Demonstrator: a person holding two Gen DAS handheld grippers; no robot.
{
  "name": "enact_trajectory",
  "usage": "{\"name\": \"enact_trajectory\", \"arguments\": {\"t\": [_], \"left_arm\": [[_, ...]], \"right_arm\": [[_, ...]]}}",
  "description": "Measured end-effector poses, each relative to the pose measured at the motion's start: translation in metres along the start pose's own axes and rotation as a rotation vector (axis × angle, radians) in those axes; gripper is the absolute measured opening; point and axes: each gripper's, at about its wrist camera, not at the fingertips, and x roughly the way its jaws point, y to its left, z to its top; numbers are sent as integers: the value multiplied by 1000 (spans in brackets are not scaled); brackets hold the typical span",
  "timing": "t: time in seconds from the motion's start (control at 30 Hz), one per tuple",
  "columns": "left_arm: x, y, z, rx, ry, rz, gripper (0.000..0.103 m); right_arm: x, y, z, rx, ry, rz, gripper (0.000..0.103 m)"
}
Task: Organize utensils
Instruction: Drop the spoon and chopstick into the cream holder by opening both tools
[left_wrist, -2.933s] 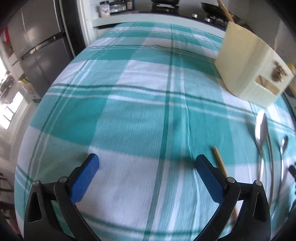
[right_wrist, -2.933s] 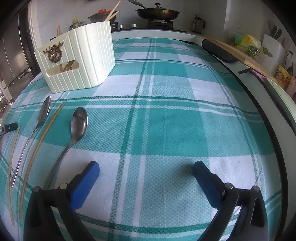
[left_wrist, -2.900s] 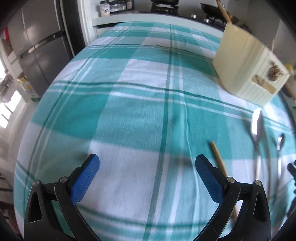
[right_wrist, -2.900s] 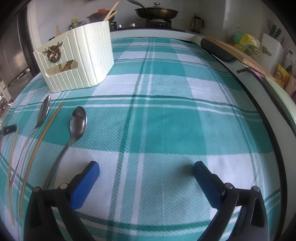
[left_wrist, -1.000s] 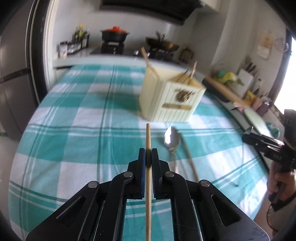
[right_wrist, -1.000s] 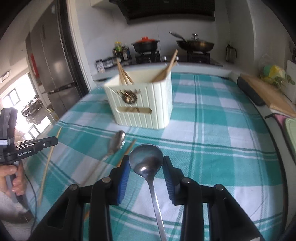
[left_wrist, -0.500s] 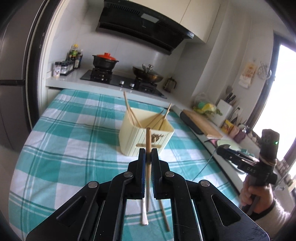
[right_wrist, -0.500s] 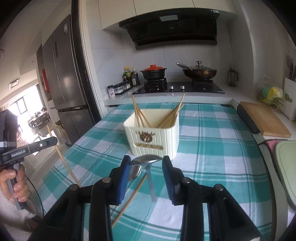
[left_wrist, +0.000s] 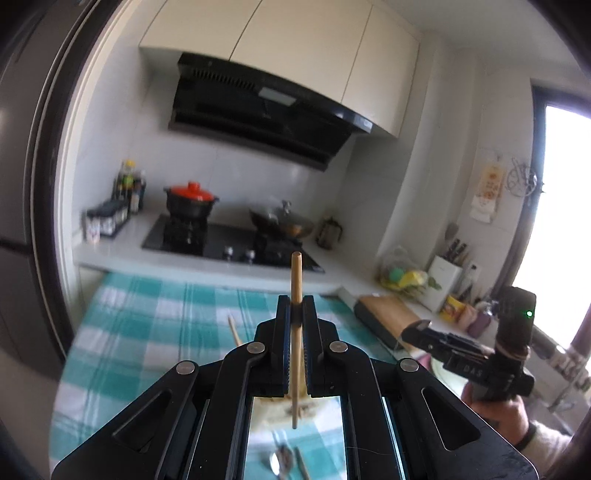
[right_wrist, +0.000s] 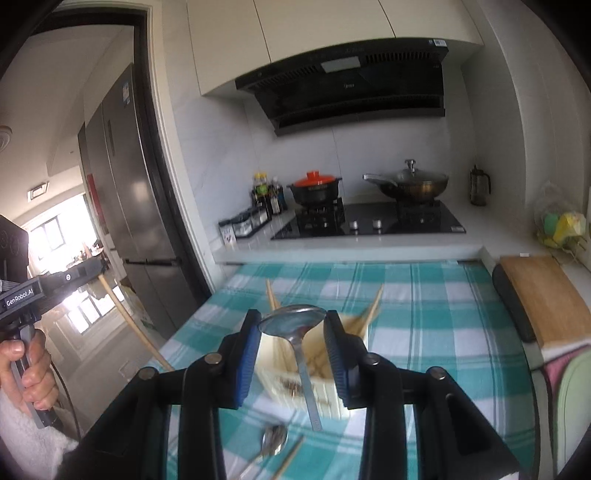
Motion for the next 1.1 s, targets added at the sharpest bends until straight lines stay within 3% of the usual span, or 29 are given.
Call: {"name": "enact_trajectory", "arguments": {"t": [0.13, 0.23, 0.33, 0.47, 0.6, 0.67, 0.73, 0.83, 0.93, 1.0, 1.1], "left_arm": [[47, 3, 6, 3, -19, 60, 4], [86, 9, -9, 4, 20, 109, 4], [125, 18, -35, -6, 139, 130, 4], [164, 32, -71, -33, 315, 118, 4], [182, 38, -86, -49, 391, 116, 5], [184, 37, -87, -58, 421, 135, 12], [174, 37, -86, -59, 425, 121, 36], [140, 37, -88, -23, 422, 126, 62], [98, 42, -107, -3, 474, 93, 77], [68, 47, -137, 5, 528, 103, 86], [39, 50, -194, 1, 608, 159, 87]], "right_arm": [[29, -5, 13, 6, -63, -26, 35], [57, -9, 6, -7, -80, -60, 35], [93, -19, -11, 11, -14, -96, 35], [137, -42, -37, 105, 171, -110, 35], [163, -55, -53, 163, 277, -130, 35], [165, -56, -51, 170, 288, -140, 36], [157, -54, -48, 178, 285, -128, 45], [123, -45, -41, 137, 220, -115, 54], [78, -30, -48, 45, 185, -149, 64], [49, -20, -67, -14, 193, -176, 68], [15, -10, -128, -52, 241, -233, 76]]}}
